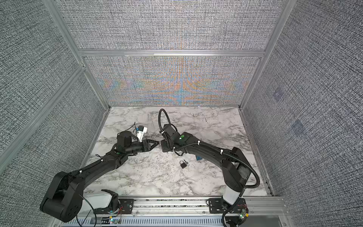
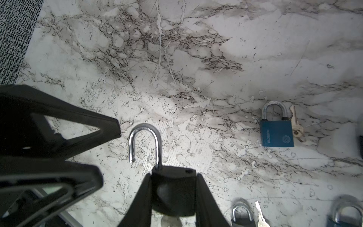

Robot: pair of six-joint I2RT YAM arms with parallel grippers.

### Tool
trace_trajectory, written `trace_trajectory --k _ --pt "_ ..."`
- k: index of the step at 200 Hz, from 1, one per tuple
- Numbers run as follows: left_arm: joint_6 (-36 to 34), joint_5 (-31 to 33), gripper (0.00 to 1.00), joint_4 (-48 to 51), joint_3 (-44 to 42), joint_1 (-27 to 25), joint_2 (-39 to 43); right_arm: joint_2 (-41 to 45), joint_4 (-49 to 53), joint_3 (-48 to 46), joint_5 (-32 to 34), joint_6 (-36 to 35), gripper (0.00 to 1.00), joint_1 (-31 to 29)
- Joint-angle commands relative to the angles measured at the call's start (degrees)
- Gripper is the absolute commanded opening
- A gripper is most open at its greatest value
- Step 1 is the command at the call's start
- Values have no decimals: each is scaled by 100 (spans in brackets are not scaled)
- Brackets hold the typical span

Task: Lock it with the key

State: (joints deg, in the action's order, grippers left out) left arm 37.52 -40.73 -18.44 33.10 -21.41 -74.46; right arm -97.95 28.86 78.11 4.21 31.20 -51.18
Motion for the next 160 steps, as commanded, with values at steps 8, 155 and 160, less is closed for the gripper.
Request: trace_trajectory --k 8,155,160 --pt "47 -119 44 -331 62 -38 -129 17 -133 12 -25 40 27 -24" --pt "142 -197 27 -591 179 -135 -500 12 -107 99 -70 -10 27 -34" --pt "142 -198 26 -598 183 -133 -500 13 -104 95 -82 -9 27 -41"
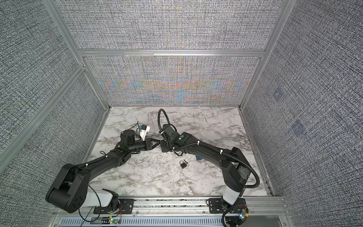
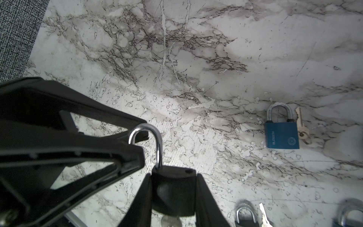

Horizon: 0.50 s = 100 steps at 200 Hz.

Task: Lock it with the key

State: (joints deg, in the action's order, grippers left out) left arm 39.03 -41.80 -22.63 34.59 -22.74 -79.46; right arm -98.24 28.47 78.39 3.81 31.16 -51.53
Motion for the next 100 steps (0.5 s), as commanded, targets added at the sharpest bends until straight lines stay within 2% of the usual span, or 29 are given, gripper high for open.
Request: trace_trajectory --k 1,35,71,92,100 --pt "-9 -91 25 -179 32 -1 1 42 -63 73 -41 -9 27 -6" --pt "9 -117 20 -191 39 -13 -34 62 -79 89 -65 -5 27 -9" --pt "43 -148 0 -197 52 -20 -117 107 -99 89 -56 0 27 -28" --pt "108 -164 0 -267 29 -14 -157 134 -122 58 -60 4 28 -25" --pt "148 -149 0 -294 2 -18 -157 158 -158 34 -73 -4 35 -21"
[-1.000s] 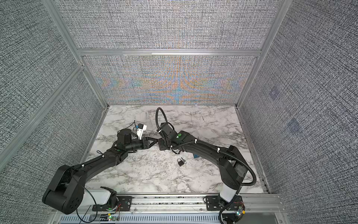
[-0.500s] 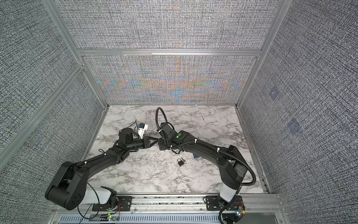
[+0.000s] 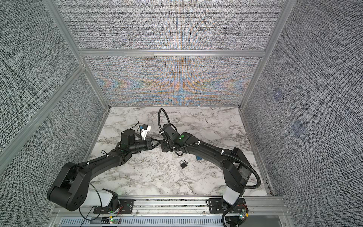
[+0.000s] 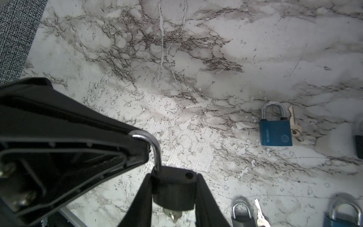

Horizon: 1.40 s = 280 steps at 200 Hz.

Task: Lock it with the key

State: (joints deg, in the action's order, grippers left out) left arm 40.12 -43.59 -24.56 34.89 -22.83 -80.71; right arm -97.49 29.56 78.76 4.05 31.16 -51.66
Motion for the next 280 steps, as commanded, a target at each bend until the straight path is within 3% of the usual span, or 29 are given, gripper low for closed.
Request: trace_trajectory --k 1,18,43,76,123,150,228,280 --pt "40 33 0 -106 -32 -10 -33 87 -271 -11 -102 -8 37 -9" --pt "180 123 0 -146 -78 -11 25 179 -412 -147 -111 -13 52 19" --pt "532 352 0 -232 -182 -5 255 455 -726 -486 -107 22 57 80" --pt "1007 644 0 -471 -330 -4 642 746 -1334 -1064 -87 -73 57 70" --pt "1105 1109 0 -158 -290 -15 1270 917 -2161 -1648 -103 -323 56 -147" --pt "1189 1208 0 -61 -273 -18 1416 855 -2221 -1602 288 -439 56 -343" --pt "1373 1322 0 -58 -308 -58 1487 762 -2484 -1334 632 -718 56 -398" --pt "1410 1322 0 -39 -255 -77 1490 551 -2805 -1163 811 -865 46 -391"
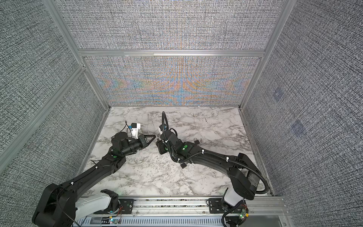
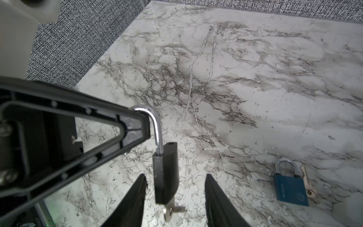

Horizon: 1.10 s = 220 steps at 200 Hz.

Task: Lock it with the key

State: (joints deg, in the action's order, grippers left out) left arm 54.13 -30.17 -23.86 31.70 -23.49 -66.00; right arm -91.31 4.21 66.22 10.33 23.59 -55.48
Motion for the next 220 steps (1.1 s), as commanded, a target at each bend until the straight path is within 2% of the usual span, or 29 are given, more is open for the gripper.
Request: trace_trajectory --k 1,62,113,136,162,189,210,220 --pt "9 -18 0 -105 64 -9 18 -74 -270 97 186 -109 46 -7" --pt "-4 -6 0 -97 82 -10 34 -207 -271 225 258 -179 38 9" --pt "1 -15 0 -102 90 -15 47 -213 -303 208 268 -154 27 57" --pt "-1 -17 0 -102 82 -10 60 -210 -298 194 268 -140 17 73" --pt "-26 2 0 -73 82 -8 98 -177 -277 170 259 -109 0 92" --pt "-89 18 0 9 112 -15 122 -98 -203 155 171 -100 0 152" --pt "-163 33 0 48 130 -13 114 2 -135 133 -260 -35 0 293" --pt "-181 89 17 101 133 -8 114 62 -131 97 -519 10 0 390"
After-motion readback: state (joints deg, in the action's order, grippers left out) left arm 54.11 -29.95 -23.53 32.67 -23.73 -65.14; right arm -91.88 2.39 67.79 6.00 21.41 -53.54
